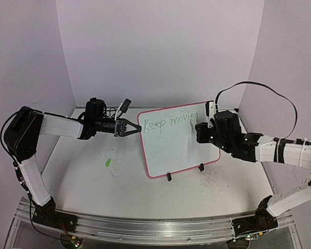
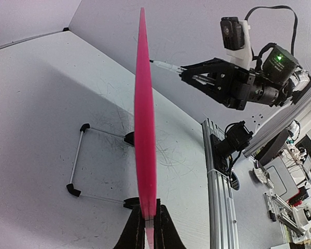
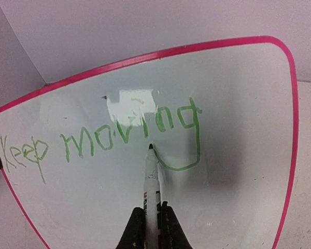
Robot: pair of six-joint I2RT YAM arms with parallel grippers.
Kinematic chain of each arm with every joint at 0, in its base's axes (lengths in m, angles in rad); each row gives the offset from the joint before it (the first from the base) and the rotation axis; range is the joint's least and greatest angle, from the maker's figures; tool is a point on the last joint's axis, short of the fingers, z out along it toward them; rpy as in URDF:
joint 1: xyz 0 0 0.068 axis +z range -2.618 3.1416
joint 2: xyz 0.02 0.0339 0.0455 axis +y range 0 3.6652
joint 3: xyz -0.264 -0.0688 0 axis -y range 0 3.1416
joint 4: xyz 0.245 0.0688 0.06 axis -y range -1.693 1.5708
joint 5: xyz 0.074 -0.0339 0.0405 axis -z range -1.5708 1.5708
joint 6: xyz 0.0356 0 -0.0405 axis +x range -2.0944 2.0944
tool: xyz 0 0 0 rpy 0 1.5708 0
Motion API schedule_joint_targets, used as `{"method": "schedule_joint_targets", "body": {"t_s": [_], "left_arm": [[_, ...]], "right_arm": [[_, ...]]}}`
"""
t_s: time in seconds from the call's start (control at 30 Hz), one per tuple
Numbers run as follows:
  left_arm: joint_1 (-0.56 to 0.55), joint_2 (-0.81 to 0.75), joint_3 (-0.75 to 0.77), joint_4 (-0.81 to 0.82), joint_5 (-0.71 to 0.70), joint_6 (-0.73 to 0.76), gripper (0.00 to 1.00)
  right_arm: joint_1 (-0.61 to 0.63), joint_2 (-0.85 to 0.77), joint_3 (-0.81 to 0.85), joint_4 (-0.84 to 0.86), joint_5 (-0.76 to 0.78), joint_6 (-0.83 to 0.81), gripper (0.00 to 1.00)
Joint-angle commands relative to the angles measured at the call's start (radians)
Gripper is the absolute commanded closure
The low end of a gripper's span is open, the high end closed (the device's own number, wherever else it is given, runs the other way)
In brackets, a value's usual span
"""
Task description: Write a sentence on the whiteboard
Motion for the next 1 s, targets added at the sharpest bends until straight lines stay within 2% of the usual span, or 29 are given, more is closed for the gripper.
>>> {"method": "schedule_joint_targets", "body": {"t_s": [0.0, 0.13, 0.3, 0.43, 0.53, 0.7, 0.8, 0.97], "left_arm": [[0.010, -0.022, 0.028, -0.018, -0.021, 0.038, 1.00], [0.012, -0.020, 0.033, -0.020, -0.027, 0.029, 0.94], [0.012, -0.029, 0.040, -0.021, -0.028, 0.008, 0.69], [0.012, -0.052, 0.033, -0.021, -0.049, -0.008, 0.53], [0.011, -0.064, 0.024, -0.021, -0.064, -0.036, 0.36], [0.010, -0.088, 0.034, -0.022, -0.118, -0.138, 0.20], [-0.011, -0.118, 0.014, -0.021, -0.186, -0.182, 0.18], [-0.144, -0.173, -0.050, -0.002, -0.413, -0.157, 0.19]], "right_arm": [[0.009, -0.207, -0.046, 0.002, 0.077, -0.049, 1.00], [0.006, -0.311, -0.133, -0.066, 0.150, -0.114, 1.00], [0.006, -0.352, -0.149, -0.079, 0.151, -0.124, 1.00], [0.006, -0.352, -0.133, -0.077, 0.147, -0.138, 1.00], [0.006, -0.336, -0.111, -0.076, 0.128, -0.166, 1.00], [0.006, -0.321, -0.097, -0.074, 0.081, -0.216, 1.00], [0.006, -0.303, -0.087, -0.065, 0.060, -0.255, 1.00], [0.006, -0.285, -0.057, -0.042, -0.017, -0.306, 1.00]]}}
